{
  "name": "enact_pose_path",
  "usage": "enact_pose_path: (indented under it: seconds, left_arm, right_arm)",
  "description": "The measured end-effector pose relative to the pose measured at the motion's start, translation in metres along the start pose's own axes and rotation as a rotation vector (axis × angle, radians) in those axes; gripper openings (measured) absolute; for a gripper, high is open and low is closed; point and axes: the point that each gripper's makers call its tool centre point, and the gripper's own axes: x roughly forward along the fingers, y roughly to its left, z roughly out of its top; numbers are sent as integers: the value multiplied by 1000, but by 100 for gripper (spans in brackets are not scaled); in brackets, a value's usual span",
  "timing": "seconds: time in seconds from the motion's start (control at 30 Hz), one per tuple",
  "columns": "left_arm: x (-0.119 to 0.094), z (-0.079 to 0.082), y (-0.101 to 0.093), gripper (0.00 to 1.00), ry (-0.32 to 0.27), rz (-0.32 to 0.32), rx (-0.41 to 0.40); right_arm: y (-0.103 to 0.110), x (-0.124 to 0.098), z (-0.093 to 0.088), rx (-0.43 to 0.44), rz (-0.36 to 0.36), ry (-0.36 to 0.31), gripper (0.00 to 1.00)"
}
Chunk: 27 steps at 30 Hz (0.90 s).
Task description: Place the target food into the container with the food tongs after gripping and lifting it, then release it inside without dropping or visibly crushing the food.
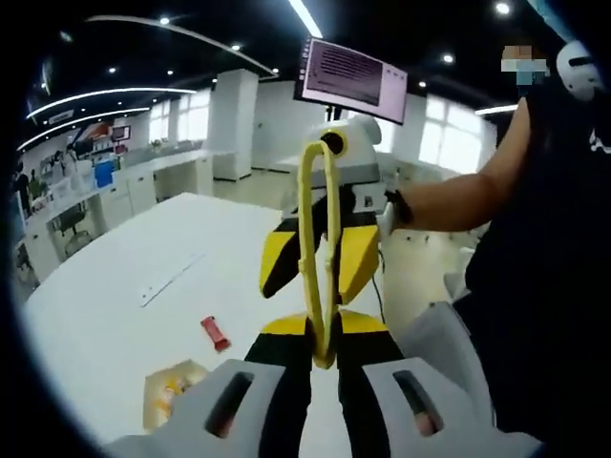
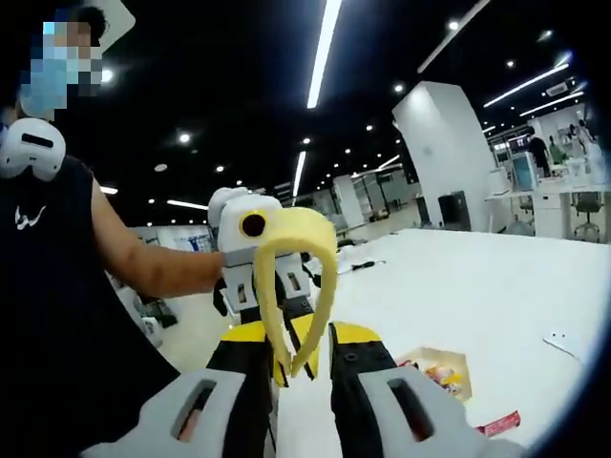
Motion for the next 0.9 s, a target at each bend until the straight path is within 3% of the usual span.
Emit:
enact_pose_path:
  seconds: [0.13, 0.27, 0.33, 0.43, 0.57, 0.63, 0.7, 0.73, 0.83, 0.9]
  left_arm:
    - [-2, 1, 0, 13, -17, -19, -14]
    - [-9, 9, -2, 19, -130, -67, -91]
    - [-12, 6, -4, 24, -138, -84, -135]
    - [-14, 6, -7, 25, -149, -90, -122]
    - [-18, 14, -4, 20, -188, -74, -102]
    - [-17, 14, -4, 16, -181, -70, -96]
    - [-17, 11, 0, 5, -147, -35, -14]
    - [-18, 12, -1, 3, -147, -39, -16]
    - [-21, 20, -6, 1, -138, -47, 21]
    - [-20, 25, -8, 0, -121, -48, 36]
  right_arm:
    - [3, 0, 1, -17, -15, 2, 16]
    - [7, -1, 8, -51, 0, -15, 18]
    - [8, -3, 18, -80, 14, -72, 18]
    - [10, -8, 25, -65, 29, -115, 18]
    - [11, -8, 28, -58, 36, -140, 19]
    - [10, -8, 27, -59, 31, -141, 18]
    - [8, -8, 24, -80, 22, -138, 16]
    - [8, -8, 24, -82, 20, -139, 15]
    - [6, -10, 23, -46, 20, -136, 17]
    - [7, -9, 21, -15, 32, -118, 24]
